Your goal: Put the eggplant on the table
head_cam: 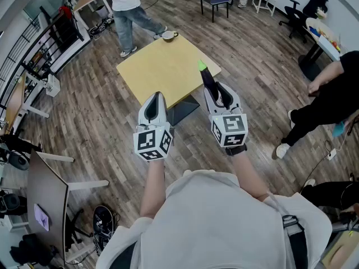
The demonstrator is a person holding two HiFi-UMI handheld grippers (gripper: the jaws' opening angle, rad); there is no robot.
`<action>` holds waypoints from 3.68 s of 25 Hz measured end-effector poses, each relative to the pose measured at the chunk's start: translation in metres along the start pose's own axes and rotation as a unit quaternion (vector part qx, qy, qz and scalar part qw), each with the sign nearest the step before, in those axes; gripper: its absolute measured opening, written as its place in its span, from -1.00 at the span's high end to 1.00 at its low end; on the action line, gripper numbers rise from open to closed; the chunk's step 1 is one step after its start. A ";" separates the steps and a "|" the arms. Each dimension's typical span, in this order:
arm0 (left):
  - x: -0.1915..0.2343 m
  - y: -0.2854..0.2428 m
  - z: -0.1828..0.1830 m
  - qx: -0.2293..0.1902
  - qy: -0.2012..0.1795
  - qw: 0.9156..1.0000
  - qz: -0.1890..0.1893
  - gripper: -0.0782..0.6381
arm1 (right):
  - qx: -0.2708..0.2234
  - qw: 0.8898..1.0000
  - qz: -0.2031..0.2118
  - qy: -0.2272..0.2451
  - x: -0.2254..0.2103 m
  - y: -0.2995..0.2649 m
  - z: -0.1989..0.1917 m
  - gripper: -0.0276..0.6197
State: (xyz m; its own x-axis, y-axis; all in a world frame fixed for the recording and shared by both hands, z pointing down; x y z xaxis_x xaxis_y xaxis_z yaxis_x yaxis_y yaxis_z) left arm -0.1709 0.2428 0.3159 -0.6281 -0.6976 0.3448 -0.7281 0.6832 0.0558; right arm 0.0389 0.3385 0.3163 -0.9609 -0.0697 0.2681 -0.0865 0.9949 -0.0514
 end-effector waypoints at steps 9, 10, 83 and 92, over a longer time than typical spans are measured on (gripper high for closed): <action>-0.029 -0.002 -0.017 0.001 -0.001 1.000 0.007 0.75 | 0.007 1.000 0.001 -0.010 -0.021 0.019 -0.019 0.43; -0.031 -0.002 -0.019 0.002 -0.001 1.000 0.009 0.75 | 0.008 1.000 0.001 -0.010 -0.023 0.020 -0.020 0.43; 0.298 -0.436 -0.049 0.091 0.055 0.985 0.136 0.75 | 0.160 0.978 0.131 -0.009 -0.065 -0.540 -0.133 0.44; 0.334 -0.474 -0.081 0.102 0.059 0.979 0.166 0.75 | 0.198 0.961 0.194 -0.011 -0.046 -0.610 -0.175 0.44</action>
State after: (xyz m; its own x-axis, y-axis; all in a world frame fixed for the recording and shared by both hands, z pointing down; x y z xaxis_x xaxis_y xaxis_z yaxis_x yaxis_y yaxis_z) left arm -0.0130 -0.2966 0.4800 -0.8117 -0.4066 0.4194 -0.5372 0.8016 -0.2625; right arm 0.1817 -0.2522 0.5033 -0.9460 0.2945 0.1354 0.1893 0.8411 -0.5066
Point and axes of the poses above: the fingertips, and each gripper's own axes: y backward along the fingers, x to its left, z out of its top, the point moved 9 cm from there along y, backward along the fingers, and after that the axes turned 15 degrees about y, right-handed, at the moved point
